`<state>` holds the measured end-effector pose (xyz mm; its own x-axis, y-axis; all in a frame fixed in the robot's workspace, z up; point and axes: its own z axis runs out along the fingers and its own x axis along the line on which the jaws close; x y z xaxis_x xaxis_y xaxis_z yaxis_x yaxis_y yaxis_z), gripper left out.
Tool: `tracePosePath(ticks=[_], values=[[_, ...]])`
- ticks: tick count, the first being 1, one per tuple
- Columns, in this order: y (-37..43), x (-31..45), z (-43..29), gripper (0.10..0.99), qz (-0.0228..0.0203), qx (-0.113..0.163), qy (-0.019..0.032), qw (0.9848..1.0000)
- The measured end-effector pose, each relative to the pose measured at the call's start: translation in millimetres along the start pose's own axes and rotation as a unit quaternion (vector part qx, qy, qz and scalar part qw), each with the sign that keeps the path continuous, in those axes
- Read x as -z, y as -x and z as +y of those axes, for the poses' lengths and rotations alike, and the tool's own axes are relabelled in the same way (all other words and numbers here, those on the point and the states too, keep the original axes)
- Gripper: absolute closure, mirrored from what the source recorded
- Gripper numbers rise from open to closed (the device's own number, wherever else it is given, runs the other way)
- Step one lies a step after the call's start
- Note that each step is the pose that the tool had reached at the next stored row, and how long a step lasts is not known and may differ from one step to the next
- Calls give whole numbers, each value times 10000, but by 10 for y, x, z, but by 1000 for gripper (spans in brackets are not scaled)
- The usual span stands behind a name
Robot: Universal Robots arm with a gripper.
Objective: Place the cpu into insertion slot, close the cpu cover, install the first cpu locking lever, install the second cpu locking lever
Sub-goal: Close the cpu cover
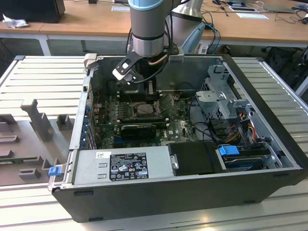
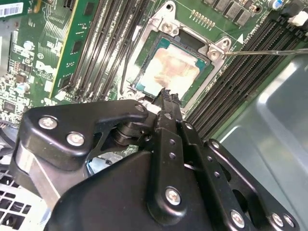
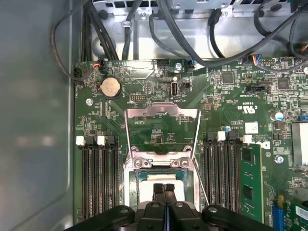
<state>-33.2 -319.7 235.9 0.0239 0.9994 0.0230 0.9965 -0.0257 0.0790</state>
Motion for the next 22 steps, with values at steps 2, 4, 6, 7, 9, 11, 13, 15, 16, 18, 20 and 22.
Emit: tracePosePath(ticks=[2,4,6,7,9,11,13,15,16,18,20,22], values=[[-1,42,3,980,0,0,0,10000],[-3,76,38,980,0,-1,0,10000],[-4,76,55,980,0,0,0,10000],[-4,76,57,980,0,-1,1,10000],[-4,78,59,980,0,0,0,10000],[-5,80,60,980,0,0,0,10000],[-7,101,62,980,0,0,0,10000],[-9,118,63,980,0,0,0,10000],[-10,125,63,980,0,0,0,10000],[-12,141,64,980,0,0,0,10000],[-13,148,65,980,2,0,1,10000],[-13,148,76,980,0,-1,0,10000]])
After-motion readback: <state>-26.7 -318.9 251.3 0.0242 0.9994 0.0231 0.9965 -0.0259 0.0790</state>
